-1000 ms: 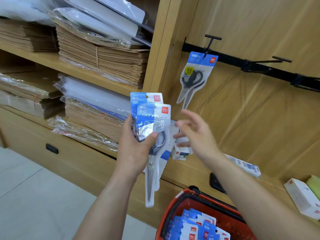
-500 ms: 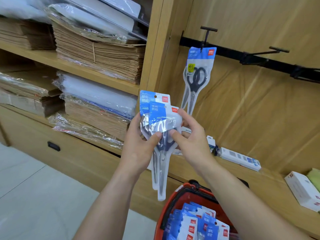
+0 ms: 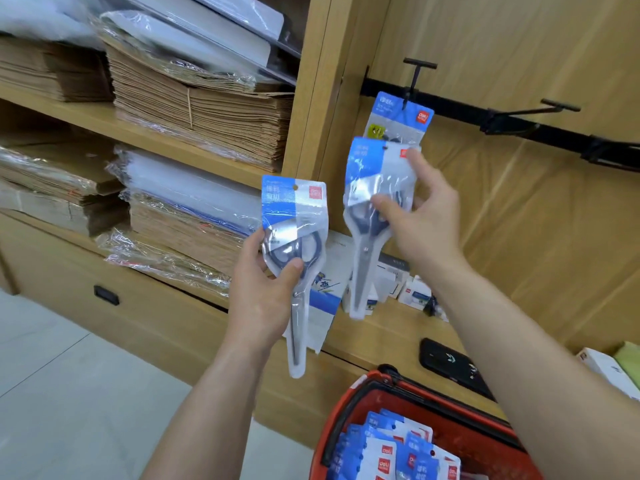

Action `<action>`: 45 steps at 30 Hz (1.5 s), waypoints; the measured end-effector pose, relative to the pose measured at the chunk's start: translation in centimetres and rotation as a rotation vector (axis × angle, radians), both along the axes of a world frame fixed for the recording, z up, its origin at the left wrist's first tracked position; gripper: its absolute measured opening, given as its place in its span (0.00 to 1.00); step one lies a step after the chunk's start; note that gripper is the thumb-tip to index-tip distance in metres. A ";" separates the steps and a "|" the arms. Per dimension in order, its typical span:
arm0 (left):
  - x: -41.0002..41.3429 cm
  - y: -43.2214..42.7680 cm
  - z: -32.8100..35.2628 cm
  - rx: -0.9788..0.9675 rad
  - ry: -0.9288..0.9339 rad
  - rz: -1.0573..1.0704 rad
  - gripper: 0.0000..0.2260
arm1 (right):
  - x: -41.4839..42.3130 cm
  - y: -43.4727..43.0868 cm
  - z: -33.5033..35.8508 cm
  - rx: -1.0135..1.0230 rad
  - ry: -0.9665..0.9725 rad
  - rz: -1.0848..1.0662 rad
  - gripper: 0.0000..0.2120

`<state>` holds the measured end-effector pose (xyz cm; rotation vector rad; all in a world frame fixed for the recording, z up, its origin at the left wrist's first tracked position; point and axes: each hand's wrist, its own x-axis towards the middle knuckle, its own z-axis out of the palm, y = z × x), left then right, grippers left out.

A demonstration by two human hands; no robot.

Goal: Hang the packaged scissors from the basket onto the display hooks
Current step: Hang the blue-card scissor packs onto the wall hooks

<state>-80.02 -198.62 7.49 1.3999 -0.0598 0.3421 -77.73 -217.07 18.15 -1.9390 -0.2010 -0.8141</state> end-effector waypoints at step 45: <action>-1.0 -0.9 0.0 0.089 0.051 -0.096 0.10 | -5.5 2.9 -7.8 0.109 0.326 0.223 0.27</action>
